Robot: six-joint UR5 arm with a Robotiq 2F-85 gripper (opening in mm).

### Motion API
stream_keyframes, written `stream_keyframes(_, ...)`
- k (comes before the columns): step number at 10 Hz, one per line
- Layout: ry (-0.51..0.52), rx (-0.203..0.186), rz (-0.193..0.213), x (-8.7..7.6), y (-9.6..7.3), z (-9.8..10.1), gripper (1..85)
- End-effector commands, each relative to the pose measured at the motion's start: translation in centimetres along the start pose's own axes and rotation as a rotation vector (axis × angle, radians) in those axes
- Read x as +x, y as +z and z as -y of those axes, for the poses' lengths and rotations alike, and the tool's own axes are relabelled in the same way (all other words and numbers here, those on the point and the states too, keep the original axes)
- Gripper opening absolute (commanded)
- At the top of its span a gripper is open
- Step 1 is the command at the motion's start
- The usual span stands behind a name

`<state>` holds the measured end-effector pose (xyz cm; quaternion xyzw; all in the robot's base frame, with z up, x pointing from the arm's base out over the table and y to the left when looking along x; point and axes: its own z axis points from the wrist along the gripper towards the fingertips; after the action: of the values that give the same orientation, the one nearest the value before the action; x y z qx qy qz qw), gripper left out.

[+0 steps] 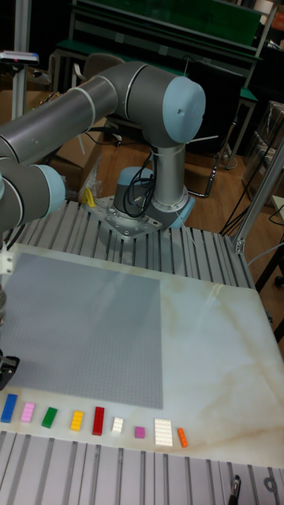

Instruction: Stack small Lego blocks one on top of the other

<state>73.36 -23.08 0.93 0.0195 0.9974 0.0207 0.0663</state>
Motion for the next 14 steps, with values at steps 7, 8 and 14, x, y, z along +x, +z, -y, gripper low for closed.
stream_keyframes(7,-0.007,0.005,0.023,-0.4,1.4,-0.4,37.7)
stream_keyframes(8,-0.018,0.004,0.015,-0.2,1.1,0.1,37.7)
stream_keyframes(14,-0.025,0.008,-0.009,0.3,0.0,0.5,37.3)
